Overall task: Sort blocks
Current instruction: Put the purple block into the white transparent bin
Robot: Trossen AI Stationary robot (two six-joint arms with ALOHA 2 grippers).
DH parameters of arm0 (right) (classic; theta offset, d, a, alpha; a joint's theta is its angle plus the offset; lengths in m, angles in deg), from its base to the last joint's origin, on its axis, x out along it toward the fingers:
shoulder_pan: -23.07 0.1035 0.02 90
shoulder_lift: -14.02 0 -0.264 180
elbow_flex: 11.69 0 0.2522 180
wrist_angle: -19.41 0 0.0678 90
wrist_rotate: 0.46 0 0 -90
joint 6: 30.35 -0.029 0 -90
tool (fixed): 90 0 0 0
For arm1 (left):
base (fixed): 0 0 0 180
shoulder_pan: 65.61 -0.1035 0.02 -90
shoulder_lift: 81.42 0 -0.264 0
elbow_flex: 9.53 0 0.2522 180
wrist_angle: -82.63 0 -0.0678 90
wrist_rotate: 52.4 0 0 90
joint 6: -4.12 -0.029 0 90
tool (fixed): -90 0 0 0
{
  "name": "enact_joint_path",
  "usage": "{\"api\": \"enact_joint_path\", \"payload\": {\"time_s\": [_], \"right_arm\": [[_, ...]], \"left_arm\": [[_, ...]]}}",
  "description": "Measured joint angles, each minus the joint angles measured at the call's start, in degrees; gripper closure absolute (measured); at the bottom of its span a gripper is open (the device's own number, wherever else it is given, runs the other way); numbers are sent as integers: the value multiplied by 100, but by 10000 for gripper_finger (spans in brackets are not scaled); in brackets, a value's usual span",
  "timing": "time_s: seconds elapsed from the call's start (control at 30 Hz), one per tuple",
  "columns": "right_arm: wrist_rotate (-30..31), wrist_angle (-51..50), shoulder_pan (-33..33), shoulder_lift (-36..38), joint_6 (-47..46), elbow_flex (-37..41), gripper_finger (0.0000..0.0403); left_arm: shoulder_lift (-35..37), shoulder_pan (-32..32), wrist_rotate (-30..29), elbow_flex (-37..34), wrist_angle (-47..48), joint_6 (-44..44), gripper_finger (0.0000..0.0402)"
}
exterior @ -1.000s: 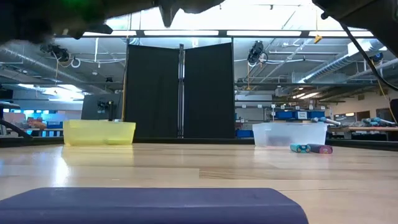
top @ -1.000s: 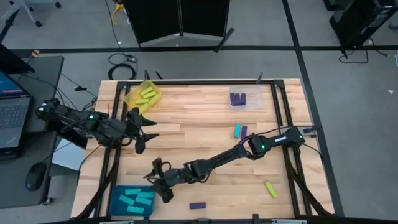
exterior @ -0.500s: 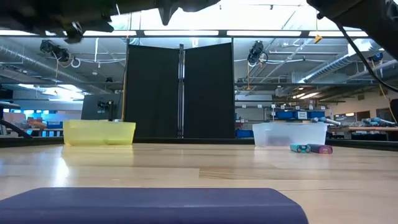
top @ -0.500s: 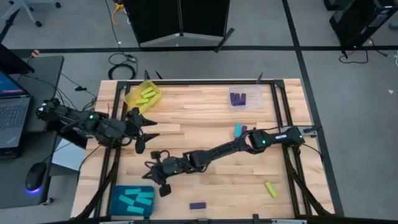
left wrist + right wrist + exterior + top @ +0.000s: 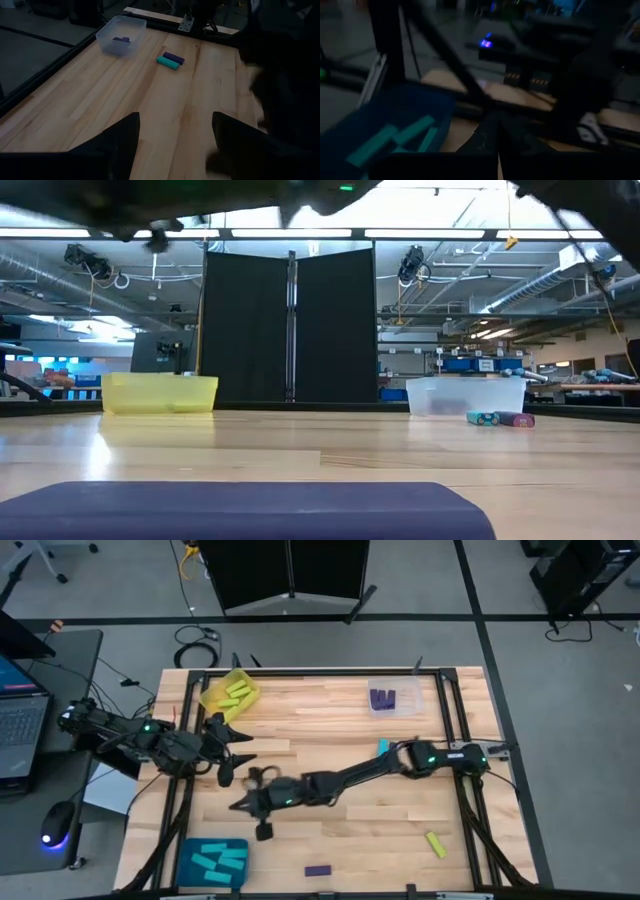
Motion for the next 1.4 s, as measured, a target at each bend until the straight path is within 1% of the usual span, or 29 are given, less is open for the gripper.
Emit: {"api": "enact_joint_path", "payload": {"time_s": [0.1,0.2,0.27,0.37,0.47,0.53,0.7,0.8,0.87,1.0,1.13,1.27,1.4], "right_arm": [[68,1205,-98,813,-156,1527,398],[502,2384,-165,1705,-329,3303,398],[987,2874,-168,2276,-489,4356,398],[1769,3385,-107,3116,-697,5670,398],[2599,3859,71,3835,-806,6805,396],[3161,4182,232,4293,-778,7457,395],[4460,4945,771,5367,-489,8789,394],[5138,5341,1114,5889,-279,9370,394],[5409,5508,1301,6179,-206,9681,394],[5455,5573,1504,6499,-273,9999,393],[5508,5546,1612,6519,-237,10045,393],[5508,5545,1668,6524,-178,10043,393],[5498,5517,1702,6524,-188,10043,392]], "left_arm": [[0,-1,8,0,-9,-3,145],[-86,1,22,0,-31,-6,145],[-265,-2,78,2,-33,-73,145],[-796,-2,344,2,-316,-163,145],[-1545,3,925,2,-931,-308,145],[-2098,48,1365,5,-1343,-370,145],[-3285,354,1882,6,-2463,-531,145],[-3889,605,2092,82,-2994,-629,145],[-4240,770,2123,274,-3153,-693,145],[-5010,1059,2175,790,-3199,-755,145],[-5730,1251,2481,1389,-3199,-762,145],[-6311,1399,2561,1965,-2963,-754,145],[-6743,1500,2542,2456,-2826,-599,141]]}}
